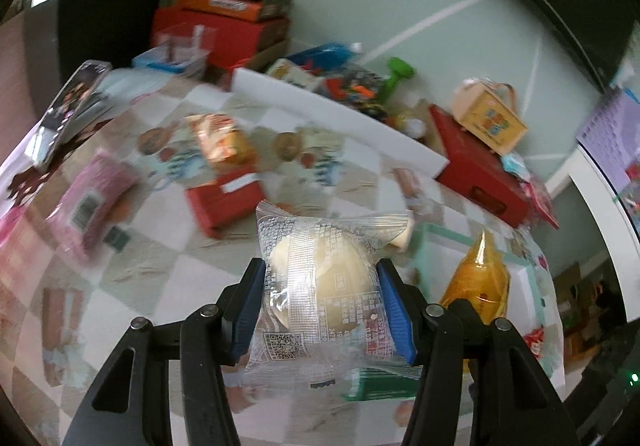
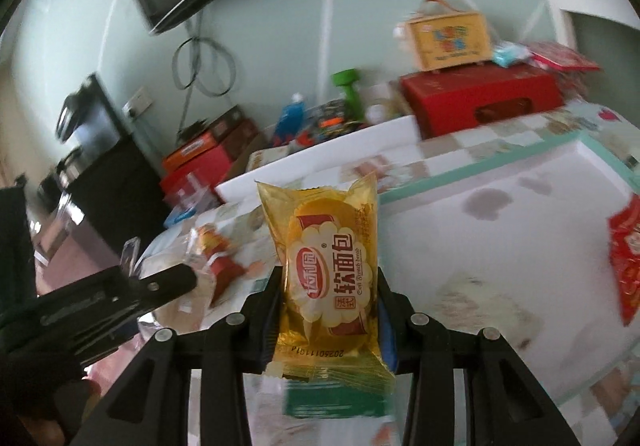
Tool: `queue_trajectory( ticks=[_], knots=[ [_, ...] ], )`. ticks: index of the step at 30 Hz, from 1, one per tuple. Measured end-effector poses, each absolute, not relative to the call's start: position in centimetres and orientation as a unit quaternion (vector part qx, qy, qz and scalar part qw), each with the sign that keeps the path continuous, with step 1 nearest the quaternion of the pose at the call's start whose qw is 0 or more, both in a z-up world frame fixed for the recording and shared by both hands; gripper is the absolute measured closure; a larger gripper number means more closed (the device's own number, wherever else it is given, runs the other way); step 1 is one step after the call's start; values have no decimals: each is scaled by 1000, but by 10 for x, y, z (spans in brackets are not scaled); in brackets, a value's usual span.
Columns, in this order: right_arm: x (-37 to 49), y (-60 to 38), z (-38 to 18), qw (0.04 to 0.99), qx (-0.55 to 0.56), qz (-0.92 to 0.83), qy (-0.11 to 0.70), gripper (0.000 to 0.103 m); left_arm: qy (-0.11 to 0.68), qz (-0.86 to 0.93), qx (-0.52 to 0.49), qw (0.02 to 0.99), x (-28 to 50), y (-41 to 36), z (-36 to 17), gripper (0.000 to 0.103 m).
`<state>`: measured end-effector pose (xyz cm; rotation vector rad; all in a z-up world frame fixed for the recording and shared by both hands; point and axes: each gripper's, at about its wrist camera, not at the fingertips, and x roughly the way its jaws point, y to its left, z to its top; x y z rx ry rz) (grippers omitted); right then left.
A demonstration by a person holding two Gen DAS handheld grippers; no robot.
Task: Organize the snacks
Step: 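Carry the bun and yellow packet into the teal tray and open both grippers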
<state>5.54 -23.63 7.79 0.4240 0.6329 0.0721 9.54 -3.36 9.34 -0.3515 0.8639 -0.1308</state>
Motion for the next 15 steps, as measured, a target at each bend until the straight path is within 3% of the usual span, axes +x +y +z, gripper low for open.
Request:
queue_trajectory(
  ticks=[15],
  knots=[
    [32, -339, 74, 916, 270, -65, 289, 61, 413, -145, -108, 892, 91, -131, 97, 46]
  ],
)
